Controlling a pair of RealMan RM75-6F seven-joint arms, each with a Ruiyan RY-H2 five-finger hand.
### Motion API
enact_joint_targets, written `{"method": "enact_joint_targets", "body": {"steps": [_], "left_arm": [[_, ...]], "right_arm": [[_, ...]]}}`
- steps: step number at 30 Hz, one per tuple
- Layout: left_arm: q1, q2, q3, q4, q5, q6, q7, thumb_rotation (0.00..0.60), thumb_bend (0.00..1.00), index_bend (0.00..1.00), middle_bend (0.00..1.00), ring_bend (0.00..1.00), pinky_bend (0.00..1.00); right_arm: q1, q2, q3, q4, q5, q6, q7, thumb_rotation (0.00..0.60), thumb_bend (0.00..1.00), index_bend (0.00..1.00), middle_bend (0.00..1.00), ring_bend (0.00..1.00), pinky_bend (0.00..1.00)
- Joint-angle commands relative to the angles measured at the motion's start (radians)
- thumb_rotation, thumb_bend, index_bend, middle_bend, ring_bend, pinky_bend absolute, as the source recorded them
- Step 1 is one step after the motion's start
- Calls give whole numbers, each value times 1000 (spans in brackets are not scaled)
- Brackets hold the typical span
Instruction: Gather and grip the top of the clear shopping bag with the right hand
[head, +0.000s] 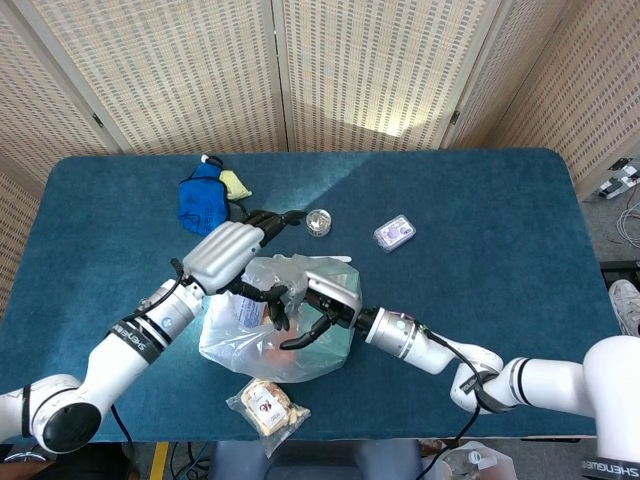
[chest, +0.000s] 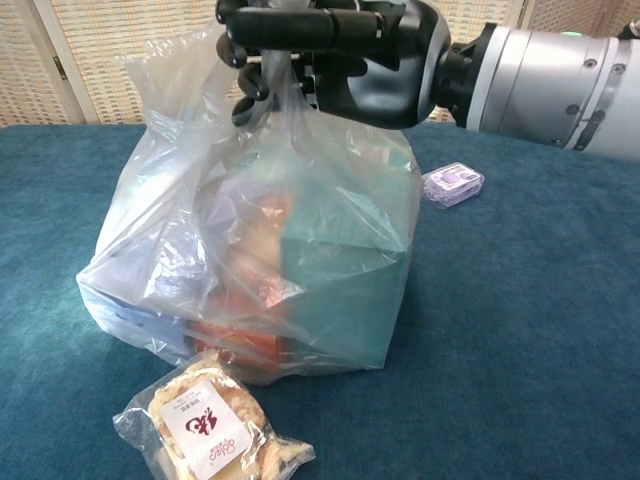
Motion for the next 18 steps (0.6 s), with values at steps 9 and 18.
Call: {"method": "enact_joint_targets", "body": {"steps": [9,18], "left_arm": [[130,106,9,-17,125,93,-80,600,220,19,124,95,55],[280,108,66,4,333,282,-64,600,220,25,124,95,55]], "right_arm": [[-11,2,22,23,6,11,216,600,0,650,682,681,587],[-16,6,42,21,33,-1,438,600,0,704,720,720,668]]}}
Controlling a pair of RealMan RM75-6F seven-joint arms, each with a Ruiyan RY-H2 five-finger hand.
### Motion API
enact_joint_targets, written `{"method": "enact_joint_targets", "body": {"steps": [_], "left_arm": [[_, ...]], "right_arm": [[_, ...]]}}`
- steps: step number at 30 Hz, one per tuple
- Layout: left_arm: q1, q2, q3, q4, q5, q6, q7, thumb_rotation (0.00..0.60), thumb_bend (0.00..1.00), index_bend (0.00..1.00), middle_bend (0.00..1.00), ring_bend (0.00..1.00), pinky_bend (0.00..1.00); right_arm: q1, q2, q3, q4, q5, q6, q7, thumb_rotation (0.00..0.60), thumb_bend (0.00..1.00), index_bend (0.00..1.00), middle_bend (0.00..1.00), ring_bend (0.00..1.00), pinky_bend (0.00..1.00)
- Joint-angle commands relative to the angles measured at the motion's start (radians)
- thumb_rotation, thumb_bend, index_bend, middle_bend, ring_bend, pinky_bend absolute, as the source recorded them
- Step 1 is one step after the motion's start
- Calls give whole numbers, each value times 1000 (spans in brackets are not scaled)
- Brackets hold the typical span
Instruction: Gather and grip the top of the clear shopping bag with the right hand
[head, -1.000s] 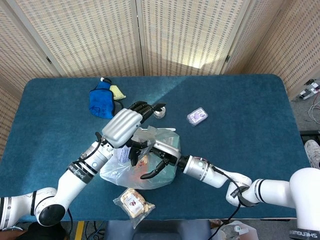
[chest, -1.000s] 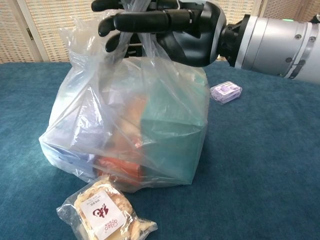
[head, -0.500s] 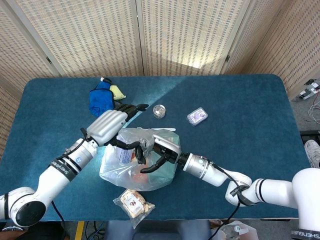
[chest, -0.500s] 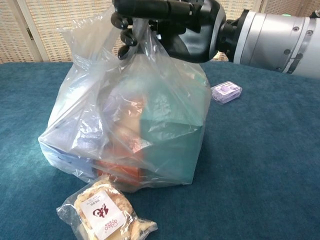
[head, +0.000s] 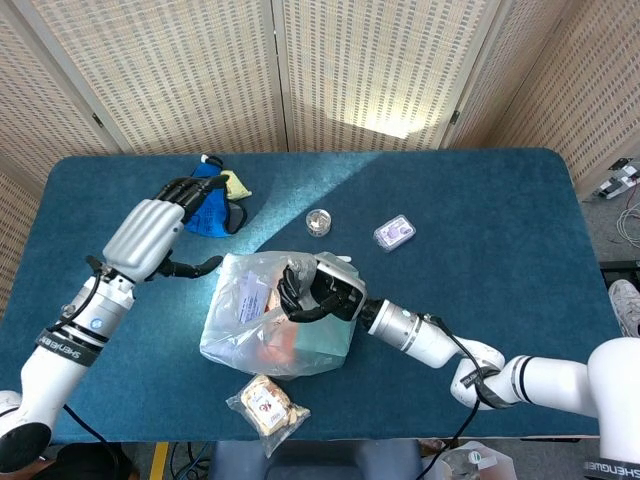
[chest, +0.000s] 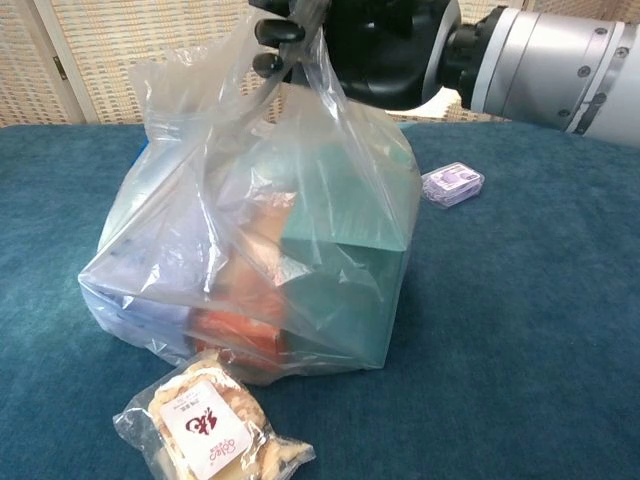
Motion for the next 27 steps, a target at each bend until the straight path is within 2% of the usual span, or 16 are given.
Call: {"method": "enact_joint_targets", "body": {"steps": [1,11,18,27], "left_arm": [[65,11,38,11,69,54,14,600,220,25,124,95,55],[192,34,112,14,172,154,57,600,220,26,124,95,55],[265,-10,157,61,246,240,113,600,220,43,124,95,55],[342,-64,200,118,287,306,137,600,221,57,124,95,56]], "right_arm": [[1,8,16,-2,18,-16,100,600,1,709,723,723,674],[14,41,40,-23,36,-71,274,600,138,741,746,751,733],[10,66,74,-62,98,-119,304,600,270,788,786,799,799],[-2,105,113,-118,105,-137,274,600,339,811,804,824,826]]}}
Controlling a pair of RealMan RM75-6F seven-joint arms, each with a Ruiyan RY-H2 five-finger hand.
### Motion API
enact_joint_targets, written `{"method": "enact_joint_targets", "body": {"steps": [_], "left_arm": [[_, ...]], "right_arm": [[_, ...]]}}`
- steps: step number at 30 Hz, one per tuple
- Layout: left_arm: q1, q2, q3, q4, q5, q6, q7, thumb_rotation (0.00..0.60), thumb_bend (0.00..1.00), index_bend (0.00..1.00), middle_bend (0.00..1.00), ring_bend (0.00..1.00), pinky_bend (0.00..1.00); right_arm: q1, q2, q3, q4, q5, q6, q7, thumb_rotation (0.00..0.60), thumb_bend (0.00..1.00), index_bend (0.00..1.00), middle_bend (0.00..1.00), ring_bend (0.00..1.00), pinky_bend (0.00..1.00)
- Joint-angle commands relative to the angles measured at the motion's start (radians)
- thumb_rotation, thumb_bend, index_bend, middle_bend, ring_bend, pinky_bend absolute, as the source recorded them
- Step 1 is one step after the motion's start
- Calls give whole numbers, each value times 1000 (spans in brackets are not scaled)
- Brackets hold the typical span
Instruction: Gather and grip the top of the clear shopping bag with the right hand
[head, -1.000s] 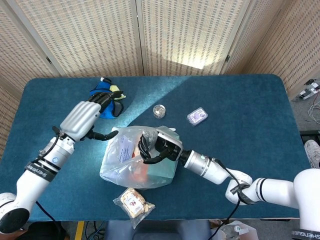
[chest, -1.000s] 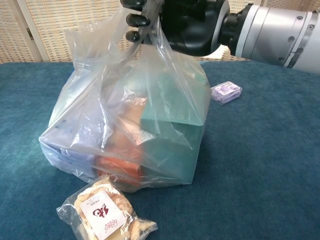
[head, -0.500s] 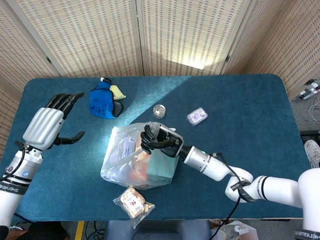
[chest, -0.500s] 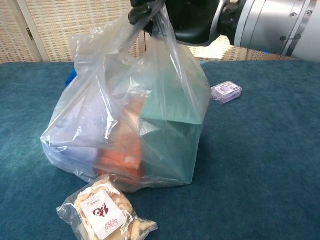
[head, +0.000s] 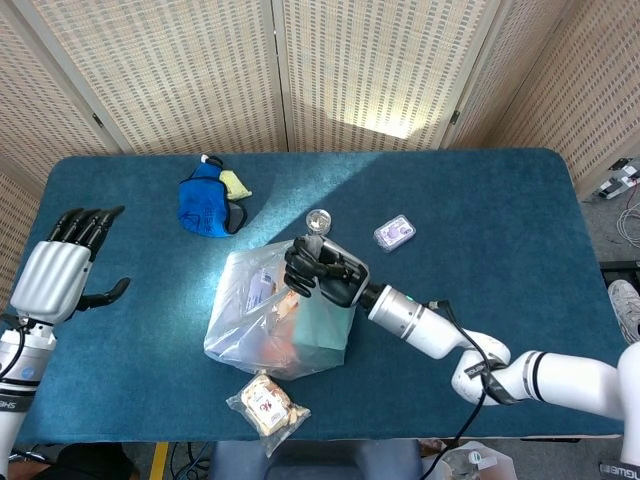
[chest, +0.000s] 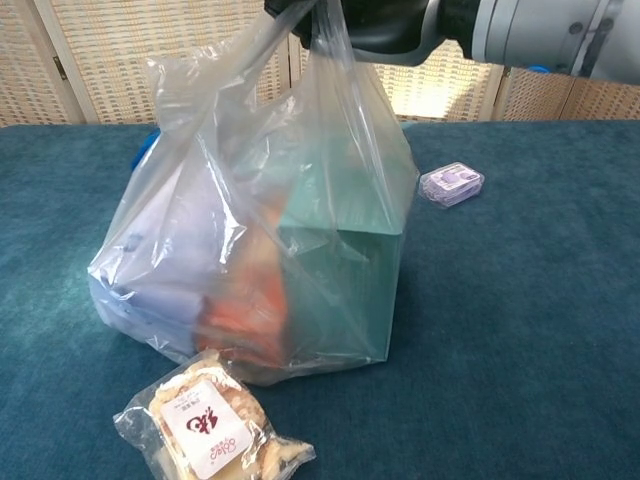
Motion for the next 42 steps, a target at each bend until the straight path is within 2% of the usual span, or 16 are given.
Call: {"method": "enact_joint_targets", "body": {"steps": [1,11,24,42], "left_arm": [[25,-12,14,16,11,18,0,600,221,57,124,95,55],[113,-60,45,60,57,110,20,600,221,65,124,95,56],[183,-96,59,117,59,142,-6,600,221,67,124,95,55],[263,-165,90,173,87,179,4,600,221,67,124,95,56]], "right_arm": [[-4,12,12,-16,-2,-3,-1,600,346,814,806,828,830],[-2,33,57,-45,-8,-11,12,600,364,817,809,831,832],[-4,61,118,-98,-11,10,27,600,378,833,822,846,846],[61,121,244,-150,-4,3,60,600,390,834,822,846,846]]}}
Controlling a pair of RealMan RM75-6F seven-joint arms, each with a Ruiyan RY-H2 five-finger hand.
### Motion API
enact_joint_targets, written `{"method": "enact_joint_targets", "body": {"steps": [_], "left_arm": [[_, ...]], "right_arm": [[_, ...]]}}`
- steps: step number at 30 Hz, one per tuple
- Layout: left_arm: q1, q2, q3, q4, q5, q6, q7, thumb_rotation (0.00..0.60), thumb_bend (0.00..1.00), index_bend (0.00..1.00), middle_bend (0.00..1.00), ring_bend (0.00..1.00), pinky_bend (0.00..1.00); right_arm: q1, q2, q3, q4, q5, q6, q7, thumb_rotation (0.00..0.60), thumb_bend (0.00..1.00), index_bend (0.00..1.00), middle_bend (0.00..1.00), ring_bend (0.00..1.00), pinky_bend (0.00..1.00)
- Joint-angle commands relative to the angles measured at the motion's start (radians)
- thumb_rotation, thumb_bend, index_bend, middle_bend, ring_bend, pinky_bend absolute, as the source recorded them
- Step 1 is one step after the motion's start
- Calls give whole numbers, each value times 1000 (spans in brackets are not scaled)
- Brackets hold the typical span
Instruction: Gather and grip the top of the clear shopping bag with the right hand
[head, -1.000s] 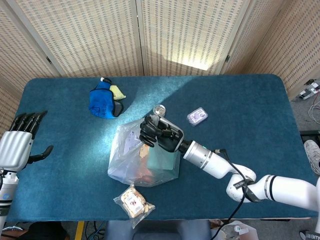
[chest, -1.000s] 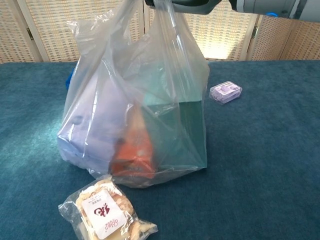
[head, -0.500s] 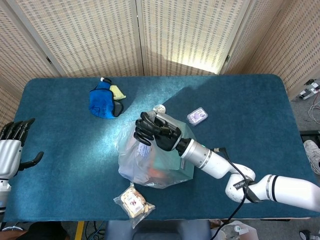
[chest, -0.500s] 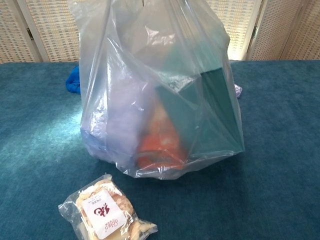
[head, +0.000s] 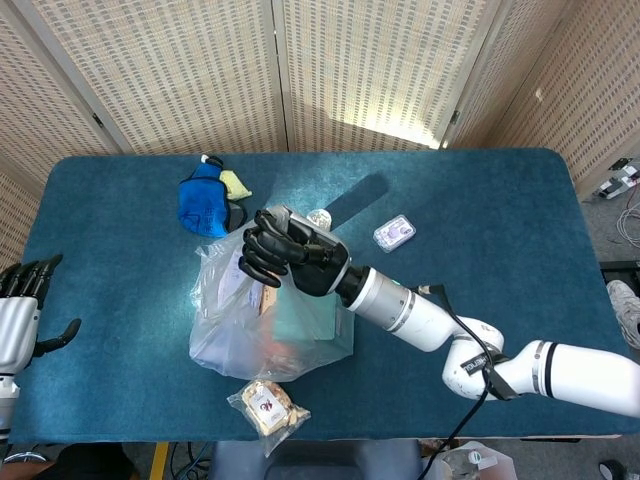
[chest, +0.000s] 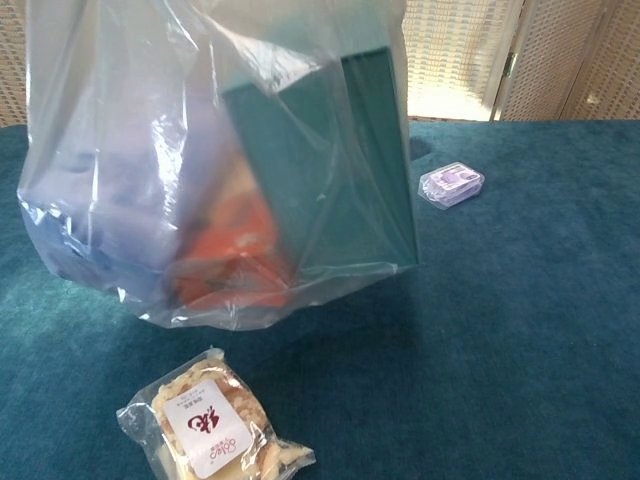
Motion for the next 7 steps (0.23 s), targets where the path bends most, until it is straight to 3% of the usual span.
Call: {"method": "enact_joint_targets", "body": {"steps": [1,7], "left_arm": [[16,-19,6,13,18,19,0,600,221,67,124,95,56],[42,-61,18,44,37,38,3,600,221,67,124,95,56]], "right_arm": [[11,12,19,-5,12,-8,6,600,390,834,822,846,846],[24,29,40,-12,24,-22,11,600,391,847,833,856,860]]}}
